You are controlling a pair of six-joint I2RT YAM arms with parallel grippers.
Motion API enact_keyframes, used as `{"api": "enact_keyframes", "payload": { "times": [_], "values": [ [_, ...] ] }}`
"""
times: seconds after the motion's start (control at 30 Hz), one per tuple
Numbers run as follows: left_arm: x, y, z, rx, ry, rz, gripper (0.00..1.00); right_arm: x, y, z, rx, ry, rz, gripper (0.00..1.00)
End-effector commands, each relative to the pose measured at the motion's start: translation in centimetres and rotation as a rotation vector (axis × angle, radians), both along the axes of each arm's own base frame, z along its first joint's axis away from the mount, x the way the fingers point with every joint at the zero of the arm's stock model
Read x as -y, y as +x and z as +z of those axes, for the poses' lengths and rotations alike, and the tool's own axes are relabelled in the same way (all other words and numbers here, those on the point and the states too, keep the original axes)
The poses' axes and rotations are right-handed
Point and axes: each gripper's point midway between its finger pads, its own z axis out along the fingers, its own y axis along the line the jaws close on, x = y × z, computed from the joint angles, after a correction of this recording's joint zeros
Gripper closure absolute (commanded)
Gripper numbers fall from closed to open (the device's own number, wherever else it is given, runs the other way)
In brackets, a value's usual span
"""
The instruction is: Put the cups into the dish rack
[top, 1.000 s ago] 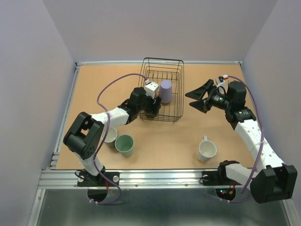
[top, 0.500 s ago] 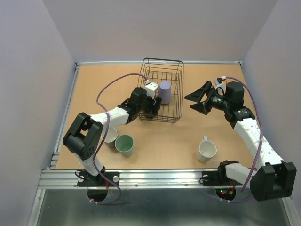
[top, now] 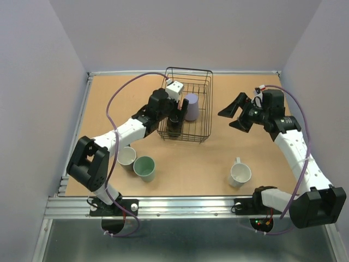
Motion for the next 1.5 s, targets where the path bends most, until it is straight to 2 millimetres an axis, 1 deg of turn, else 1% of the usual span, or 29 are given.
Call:
{"api": "enact_keyframes", "payload": {
  "times": [0.0,0.03,0.07,0.1,0.13,0.2,0.23,0.27,0.33,0.37,0.43,0.47,0.5,0.57,0.67,0.7,0.8,0.83,0.93,0.97,1.03,1.07,1.1,1.13,1.2,1.23,1.33,1.43,1.47],
  "values": [
    [0.0,0.4,6.9,0.11,-0.086,0.028,0.01,3.7,-1.3,0.7,-0.046,-0.253,-0.064,0.05],
    [0.1,0.3,8.1,0.118,-0.114,0.037,0.01,4.1,-1.2,1.9,-0.024,-0.293,-0.055,0.06],
    [-0.1,0.3,9.0,0.132,-0.123,0.046,0.01,4.9,-2.3,1.3,-0.075,-0.345,-0.054,0.06],
    [-0.1,0.3,10.0,0.148,-0.135,0.049,0.01,5.2,-2.4,2.3,-0.073,-0.367,-0.058,0.05],
    [-0.1,0.3,10.5,0.149,-0.148,0.055,0.01,5.6,-3.9,1.7,-0.139,-0.398,-0.053,0.05],
    [-0.8,0.7,11.9,0.175,-0.157,0.102,0.01,6.7,-4.9,1.6,-0.181,-0.453,-0.08,0.05],
    [-0.9,0.9,12.9,0.191,-0.167,0.112,0.01,7.0,-6.3,1.2,-0.236,-0.475,-0.077,0.05],
    [-1.3,1.2,13.3,0.197,-0.172,0.141,0.01,7.6,-7.0,0.7,-0.268,-0.505,-0.09,0.03],
    [-1.2,1.5,14.6,0.217,-0.186,0.151,0.01,7.7,-8.4,-0.1,-0.325,-0.517,-0.083,0.03],
    [-1.2,1.6,15.0,0.223,-0.192,0.153,0.01,7.8,-9.7,-1.0,-0.367,-0.522,-0.07,0.04],
    [-1.0,2.1,15.8,0.23,-0.2,0.155,0.01,6.9,-10.8,-1.5,-0.395,-0.474,-0.061,0.05],
    [-0.8,2.1,15.9,0.228,-0.204,0.154,0.02,6.5,-11.3,-1.8,-0.412,-0.453,-0.053,0.08],
    [-0.7,2.4,16.2,0.23,-0.206,0.158,0.01,5.8,-12.3,-2.6,-0.443,-0.439,-0.03,0.1],
    [-0.5,2.6,16.3,0.226,-0.212,0.158,0.01,5.4,-13.1,-3.3,-0.464,-0.449,-0.015,0.11],
    [0.0,2.6,16.4,0.217,-0.228,0.147,0.01,3.5,-15.5,-5.3,-0.534,-0.465,0.078,0.14],
    [0.1,2.7,16.4,0.214,-0.229,0.144,0.01,3.2,-16.0,-5.9,-0.561,-0.473,0.076,0.14],
    [0.2,2.7,16.3,0.205,-0.24,0.143,0.01,2.6,-17.1,-6.4,-0.568,-0.494,0.114,0.16],
    [0.2,2.7,15.9,0.197,-0.238,0.144,0.01,2.7,-17.6,-7.1,-0.591,-0.501,0.12,0.16],
    [0.3,2.5,15.6,0.19,-0.238,0.142,0.01,2.9,-18.0,-8.3,-0.601,-0.513,0.123,0.16],
    [0.3,2.5,15.5,0.185,-0.239,0.142,0.01,3.0,-18.2,-9.1,-0.61,-0.517,0.121,0.17],
    [0.1,2.3,15.2,0.179,-0.237,0.143,0.01,2.9,-18.3,-10.0,-0.611,-0.512,0.131,0.17],
    [0.1,2.2,15.0,0.176,-0.237,0.142,0.01,3.0,-18.3,-11.2,-0.617,-0.522,0.143,0.17],
    [0.0,2.1,15.1,0.178,-0.238,0.14,0.01,3.0,-18.4,-11.7,-0.628,-0.531,0.151,0.17],
    [0.0,1.9,14.8,0.172,-0.234,0.139,0.01,3.2,-18.3,-12.2,-0.628,-0.548,0.162,0.17],
    [-0.1,1.7,14.6,0.17,-0.231,0.139,0.01,3.4,-17.9,-12.8,-0.633,-0.576,0.159,0.17],
    [-0.3,1.6,14.6,0.171,-0.229,0.14,0.01,3.4,-17.2,-12.9,-0.608,-0.586,0.15,0.17],
    [-0.7,1.2,14.8,0.178,-0.225,0.144,0.01,3.2,-16.1,-13.2,-0.6,-0.6,0.145,0.22],
    [-1.1,1.0,15.1,0.184,-0.219,0.153,0.01,2.8,-15.1,-13.7,-0.592,-0.6,0.149,0.3],
    [-1.3,1.0,15.2,0.191,-0.212,0.155,0.01,2.8,-14.8,-13.7,-0.582,-0.605,0.15,0.33]
  ]
}}
